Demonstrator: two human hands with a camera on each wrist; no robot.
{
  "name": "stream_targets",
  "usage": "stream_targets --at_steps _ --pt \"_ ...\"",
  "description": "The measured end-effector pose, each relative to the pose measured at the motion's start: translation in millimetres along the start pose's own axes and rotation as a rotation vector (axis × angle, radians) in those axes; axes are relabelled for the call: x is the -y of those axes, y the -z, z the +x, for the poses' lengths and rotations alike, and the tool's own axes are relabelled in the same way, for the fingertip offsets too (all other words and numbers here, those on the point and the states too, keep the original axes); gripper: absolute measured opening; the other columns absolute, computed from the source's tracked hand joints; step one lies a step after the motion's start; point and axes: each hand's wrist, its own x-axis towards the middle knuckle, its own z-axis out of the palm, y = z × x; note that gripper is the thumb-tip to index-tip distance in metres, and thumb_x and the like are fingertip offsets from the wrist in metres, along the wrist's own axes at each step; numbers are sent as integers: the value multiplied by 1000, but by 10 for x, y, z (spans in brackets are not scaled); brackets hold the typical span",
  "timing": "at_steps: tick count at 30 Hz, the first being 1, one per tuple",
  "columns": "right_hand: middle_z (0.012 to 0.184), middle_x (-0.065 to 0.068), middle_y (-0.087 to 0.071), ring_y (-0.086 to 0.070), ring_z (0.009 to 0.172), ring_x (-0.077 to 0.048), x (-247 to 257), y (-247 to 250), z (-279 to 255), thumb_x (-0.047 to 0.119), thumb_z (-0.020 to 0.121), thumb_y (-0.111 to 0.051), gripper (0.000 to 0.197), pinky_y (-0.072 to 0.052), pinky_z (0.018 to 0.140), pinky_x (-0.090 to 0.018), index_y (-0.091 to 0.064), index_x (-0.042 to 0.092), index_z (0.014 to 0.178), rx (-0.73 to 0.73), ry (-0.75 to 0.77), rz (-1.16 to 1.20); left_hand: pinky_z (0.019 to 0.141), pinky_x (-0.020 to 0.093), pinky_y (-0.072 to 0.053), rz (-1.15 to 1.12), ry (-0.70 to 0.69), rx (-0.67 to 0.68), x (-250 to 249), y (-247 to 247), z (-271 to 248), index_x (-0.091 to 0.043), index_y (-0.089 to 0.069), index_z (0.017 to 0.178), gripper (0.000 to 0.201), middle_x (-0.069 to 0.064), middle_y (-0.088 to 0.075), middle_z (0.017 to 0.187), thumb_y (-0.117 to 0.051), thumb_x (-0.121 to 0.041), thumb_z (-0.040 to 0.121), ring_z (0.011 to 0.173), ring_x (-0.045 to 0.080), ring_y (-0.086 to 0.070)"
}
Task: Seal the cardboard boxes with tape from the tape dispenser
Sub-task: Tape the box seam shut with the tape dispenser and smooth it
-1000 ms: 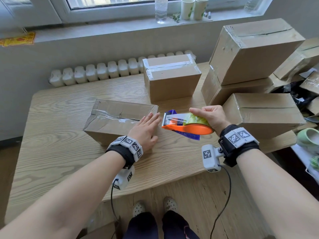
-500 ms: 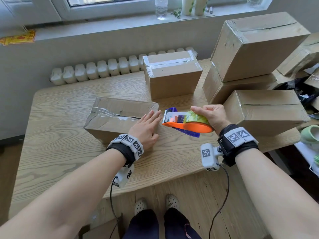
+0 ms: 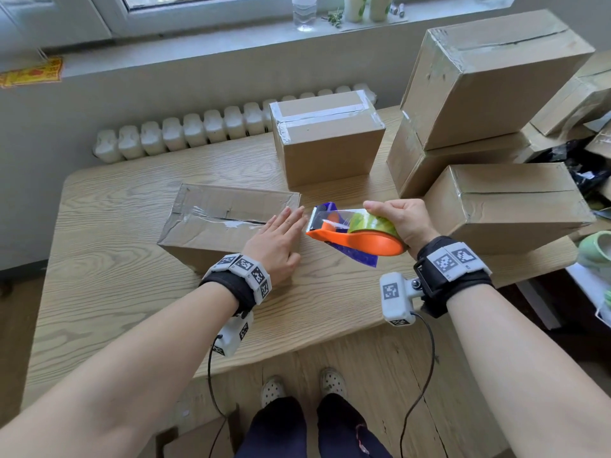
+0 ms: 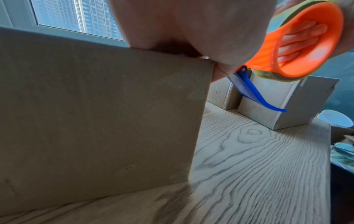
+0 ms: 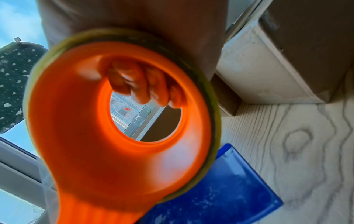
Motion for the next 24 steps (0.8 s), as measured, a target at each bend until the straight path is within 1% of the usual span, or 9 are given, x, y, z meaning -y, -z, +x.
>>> stream_targets --at_steps 3,8,12,14,16,19,21,22,24 --pt "45 2 -34 -34 41 -8 -19 -32 30 22 74 -78 47 -29 41 -18 -42 8 49 -40 7 1 117 27 8 10 -7 17 3 11 4 -19 0 151 75 -5 8 158 -40 -23 88 144 11 13" --pt "57 -5 -36 -36 49 -14 -46 -57 33 26 73 -79 44 -30 47 -25 -45 7 53 -37 -10 13 117 27 9 17 -11 26 8 12 12 -17 2 151 75 -5 9 158 -40 -23 89 144 12 14" --pt "68 -13 -46 -41 60 -23 -33 -5 12 34 65 -82 51 -33 51 -28 -60 -12 71 -19 -51 8 116 27 11 64 -9 37 9 -6 22 -16 2 150 75 -1 11 157 -41 -24 89 144 14 14" --pt "74 -16 -50 -44 66 -25 -33 75 7 35 63 -82 67 -35 55 -30 -59 -24 84 -16 -73 -18 116 27 10 77 -7 35 8 -19 21 -16 2 150 76 0 12 157 -41 -24 88 144 15 13" --pt "75 -17 -51 -45 68 -26 -23 123 9 31 68 -81 65 -36 58 -32 -58 -25 89 -20 -89 -64 116 28 9 66 -8 26 8 -22 17 -18 3 150 77 -1 11 157 -42 -24 87 145 15 12" --pt "66 -11 -46 -41 61 -21 -23 137 43 38 62 -82 60 -32 57 -30 -63 -17 73 -2 -115 -137 117 29 7 68 -11 28 18 -14 8 -17 2 150 77 0 10 157 -42 -24 87 145 15 12" --pt "48 -1 -36 -34 48 -14 -23 173 38 34 69 -82 50 -28 49 -23 -50 0 49 -9 -119 -230 118 29 7 72 -18 25 24 -12 8 -16 2 150 77 0 11 157 -42 -24 88 145 15 12" --pt "43 3 -32 -31 44 -12 -42 206 40 32 71 -80 52 -27 45 -22 -43 8 45 -15 -126 -270 118 29 6 66 -23 20 28 -10 9 -17 3 150 77 0 10 157 -42 -25 88 145 15 12" --pt "50 -3 -36 -35 50 -17 -43 231 14 38 68 -81 50 -29 49 -24 -48 4 51 -20 -140 -269 118 30 6 49 -29 11 28 -17 11 -19 3 150 77 -1 10 157 -42 -25 88 145 15 12"
